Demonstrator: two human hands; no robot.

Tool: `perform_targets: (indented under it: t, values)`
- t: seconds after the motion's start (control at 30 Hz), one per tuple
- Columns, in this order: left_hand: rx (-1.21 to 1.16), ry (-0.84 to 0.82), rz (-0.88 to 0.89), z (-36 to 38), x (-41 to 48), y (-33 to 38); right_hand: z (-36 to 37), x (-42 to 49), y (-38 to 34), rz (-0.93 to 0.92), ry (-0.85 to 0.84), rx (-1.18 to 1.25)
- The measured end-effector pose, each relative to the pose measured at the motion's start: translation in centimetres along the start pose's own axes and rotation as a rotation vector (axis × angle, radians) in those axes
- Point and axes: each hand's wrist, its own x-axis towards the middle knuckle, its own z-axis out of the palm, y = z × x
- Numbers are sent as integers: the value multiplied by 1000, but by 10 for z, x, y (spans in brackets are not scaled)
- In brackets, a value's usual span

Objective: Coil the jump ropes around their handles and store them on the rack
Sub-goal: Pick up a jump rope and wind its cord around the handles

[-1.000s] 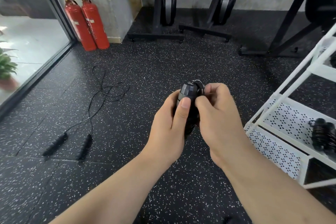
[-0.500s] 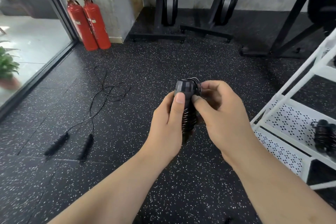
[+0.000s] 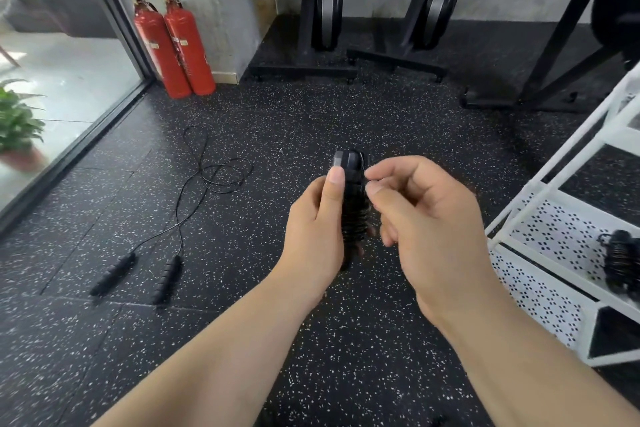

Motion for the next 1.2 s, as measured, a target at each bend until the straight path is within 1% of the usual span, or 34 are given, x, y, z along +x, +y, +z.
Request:
perform_targets:
  t: [0.07, 0.1, 0.2, 0.27, 0.3, 0.33, 0.43, 0.47, 0.5, 0.57, 0.6, 0.63, 0.7, 0.77, 0.8, 0.87, 0.97, 1.03, 1.1, 1.2]
  values:
    - [-5, -6, -5, 3, 0, 3, -2, 3, -1, 16, 26, 23]
    - [-21, -11, -25, 5, -1, 5, -5, 6, 0, 65, 47, 84]
    - [-70, -51, -62, 7, -4, 5, -12, 19, 5, 303, 136, 371]
    - [-91, -97, -72, 8, -6, 3, -16, 24, 8, 380, 150, 498]
    - [-83, -99, -72, 8, -7, 2, -17, 23, 7, 370, 129, 490]
    - [-57, -87, -67, 9, -7, 1, -17, 20, 6, 330, 101, 416]
    - [81, -4, -8, 11, -4, 0, -10, 2, 1, 75, 26, -59]
    - [143, 24, 14, 13, -3, 0, -7, -1, 1, 1, 4, -163]
    - [202, 43, 27, 14, -3, -1, -5, -2, 1, -33, -13, -203]
    - [252, 36, 12, 14, -2, -2, -8, 2, 2, -32, -15, -219]
    - [206, 4, -19, 14, -2, -1, -11, 6, 3, -8, 6, -194]
    - [123, -45, -59, 14, -3, 0, -16, 11, 5, 44, 48, -117]
    - [-18, -146, -107, 14, -4, 3, -24, 22, 12, 210, 146, 154]
    - [-68, -219, -119, 17, -8, 4, -27, 30, 20, 359, 199, 393]
    - [-92, -235, -132, 19, -10, 3, -28, 32, 25, 398, 207, 437]
    - [-133, -223, -175, 22, -11, -3, -30, 33, 30, 407, 198, 403]
    - [-108, -214, -218, 21, -6, -12, -35, 34, 34, 349, 202, 216]
    - [-86, -225, -209, 22, -3, -13, -41, 36, 37, 317, 199, 98]
    - [-56, -251, -182, 25, -3, -13, -44, 37, 39, 332, 206, 32]
    - [-2, -283, -118, 30, -3, -15, -45, 32, 41, 400, 204, 45]
